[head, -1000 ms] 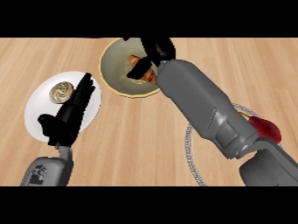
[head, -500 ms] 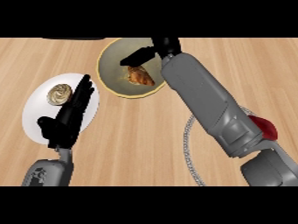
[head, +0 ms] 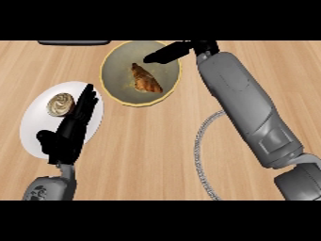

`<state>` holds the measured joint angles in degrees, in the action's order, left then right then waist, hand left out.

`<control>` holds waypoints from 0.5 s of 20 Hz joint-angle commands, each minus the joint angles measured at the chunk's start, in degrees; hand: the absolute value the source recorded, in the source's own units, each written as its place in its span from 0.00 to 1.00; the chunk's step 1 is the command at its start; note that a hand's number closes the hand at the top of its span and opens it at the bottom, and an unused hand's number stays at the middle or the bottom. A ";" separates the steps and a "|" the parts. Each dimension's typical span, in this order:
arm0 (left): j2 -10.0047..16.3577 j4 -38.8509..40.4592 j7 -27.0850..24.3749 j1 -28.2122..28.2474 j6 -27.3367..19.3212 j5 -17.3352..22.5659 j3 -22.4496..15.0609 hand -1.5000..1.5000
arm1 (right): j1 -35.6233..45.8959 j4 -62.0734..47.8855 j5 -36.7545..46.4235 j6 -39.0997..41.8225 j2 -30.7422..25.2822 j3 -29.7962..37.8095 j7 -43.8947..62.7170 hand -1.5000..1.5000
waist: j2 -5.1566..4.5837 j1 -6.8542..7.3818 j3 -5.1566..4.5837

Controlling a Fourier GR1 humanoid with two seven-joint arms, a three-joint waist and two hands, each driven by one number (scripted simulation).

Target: Pick the croissant from the placemat and place it in the bowl

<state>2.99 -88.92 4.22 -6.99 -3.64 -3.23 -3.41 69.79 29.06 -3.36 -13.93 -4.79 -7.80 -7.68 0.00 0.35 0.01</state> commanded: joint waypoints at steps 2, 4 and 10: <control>0.61 2.34 -0.44 -1.10 0.63 1.09 2.02 0.50 | -5.01 5.42 -2.62 7.25 -3.40 2.61 -0.72 0.00 | 0.01 -0.45 -0.01; 2.45 0.89 1.76 -1.94 2.70 2.86 3.40 0.50 | -8.57 10.40 -2.72 8.53 -2.30 1.40 1.37 0.00 | 0.22 -0.81 -0.01; 1.31 -1.24 0.81 -0.31 0.93 0.64 2.08 0.50 | -15.67 15.99 -2.06 15.28 -5.83 1.44 -0.24 0.00 | 0.10 -0.42 -0.01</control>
<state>3.22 -89.56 4.90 -6.97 -3.31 -2.99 -2.53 58.96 40.87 -5.56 -2.60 -9.11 -5.98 -7.61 0.10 -0.03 0.00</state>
